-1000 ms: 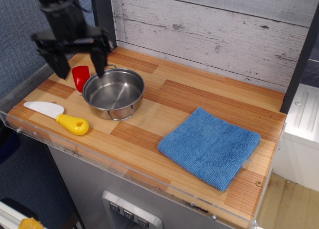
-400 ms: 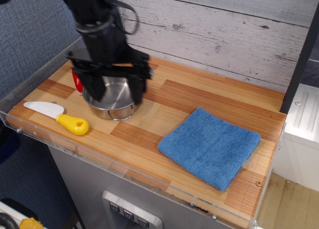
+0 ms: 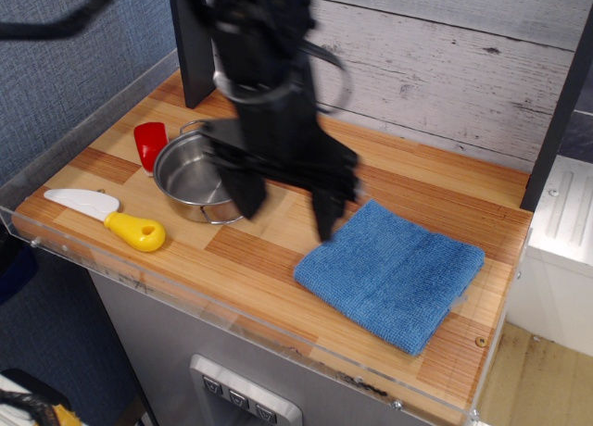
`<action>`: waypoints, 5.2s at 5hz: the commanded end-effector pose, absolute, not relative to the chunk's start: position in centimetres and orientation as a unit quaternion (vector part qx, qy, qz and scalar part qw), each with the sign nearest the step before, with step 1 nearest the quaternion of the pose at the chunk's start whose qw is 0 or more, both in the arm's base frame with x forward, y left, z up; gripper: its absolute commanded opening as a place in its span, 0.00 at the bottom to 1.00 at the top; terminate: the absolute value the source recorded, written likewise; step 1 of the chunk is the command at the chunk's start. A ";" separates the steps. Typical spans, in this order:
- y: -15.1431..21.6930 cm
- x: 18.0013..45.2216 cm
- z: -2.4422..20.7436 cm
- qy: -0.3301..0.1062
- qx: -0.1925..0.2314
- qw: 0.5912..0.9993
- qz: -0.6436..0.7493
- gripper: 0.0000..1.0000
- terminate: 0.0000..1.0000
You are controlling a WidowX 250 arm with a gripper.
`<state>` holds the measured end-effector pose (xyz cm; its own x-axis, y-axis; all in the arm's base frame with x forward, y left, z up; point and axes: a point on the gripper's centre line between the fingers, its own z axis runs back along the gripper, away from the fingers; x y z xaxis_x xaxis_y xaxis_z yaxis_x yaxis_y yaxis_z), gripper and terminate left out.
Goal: Move the blue towel to the back center of the shelf.
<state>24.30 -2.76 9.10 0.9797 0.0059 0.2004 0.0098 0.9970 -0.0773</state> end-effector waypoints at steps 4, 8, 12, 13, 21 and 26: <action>-6.9 28.7 4.8 -0.097 -0.015 0.994 -0.049 1.00 0.00; -5.6 29.0 0.2 -0.080 0.009 0.996 -0.032 1.00 0.00; -2.6 34.1 0.6 -0.080 0.009 0.996 0.023 1.00 0.00; -1.8 36.1 0.7 -0.082 0.012 0.996 0.042 1.00 0.00; 4.9 38.3 3.8 -0.104 0.005 0.989 0.108 1.00 0.00; 4.4 36.3 13.7 -0.167 -0.058 0.978 0.106 1.00 0.00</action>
<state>36.87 3.73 11.72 0.9406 0.2245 0.2548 -0.1915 0.9703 -0.1481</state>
